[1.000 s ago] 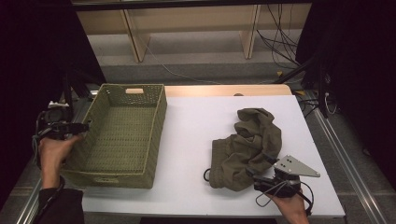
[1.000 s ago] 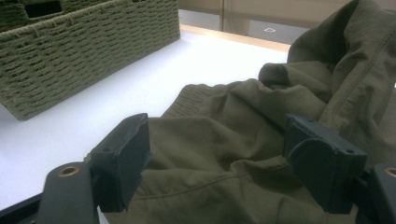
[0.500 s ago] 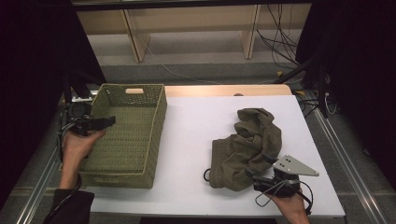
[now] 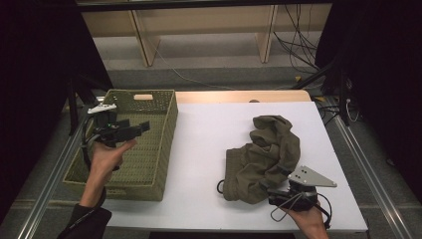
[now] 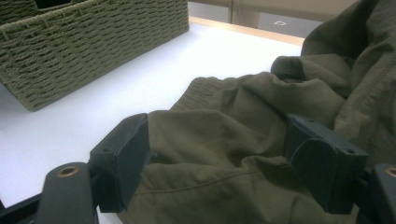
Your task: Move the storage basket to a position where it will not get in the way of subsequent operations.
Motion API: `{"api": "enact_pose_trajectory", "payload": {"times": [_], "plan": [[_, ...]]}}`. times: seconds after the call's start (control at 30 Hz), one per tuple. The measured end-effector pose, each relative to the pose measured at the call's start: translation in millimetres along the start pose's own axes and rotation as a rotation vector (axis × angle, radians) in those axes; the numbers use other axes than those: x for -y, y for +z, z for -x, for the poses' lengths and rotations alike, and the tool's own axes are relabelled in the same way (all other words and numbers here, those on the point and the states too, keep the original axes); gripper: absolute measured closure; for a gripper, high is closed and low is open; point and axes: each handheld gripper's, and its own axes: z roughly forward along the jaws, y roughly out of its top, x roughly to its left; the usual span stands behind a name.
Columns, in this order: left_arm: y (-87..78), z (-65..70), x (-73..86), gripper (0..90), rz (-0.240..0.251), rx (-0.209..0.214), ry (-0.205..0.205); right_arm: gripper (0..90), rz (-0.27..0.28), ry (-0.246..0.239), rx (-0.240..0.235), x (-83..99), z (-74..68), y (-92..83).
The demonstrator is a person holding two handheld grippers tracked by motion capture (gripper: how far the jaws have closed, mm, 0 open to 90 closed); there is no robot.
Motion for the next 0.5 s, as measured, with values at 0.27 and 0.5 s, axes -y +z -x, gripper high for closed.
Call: {"api": "enact_pose_trajectory", "payload": {"times": [0.27, 0.5], "plan": [[4.8, 33.5, 3.7, 14.7, 0.017, 0.100, 0.050, 23.8, -0.009, -0.003, -0.014, 0.3, -2.1, 1.4], [14.3, 61.7, 13.6, 14.7, 0.023, 0.198, 0.106, 23.7, -0.019, -0.005, -0.029, 0.8, -3.2, 3.6]]}}
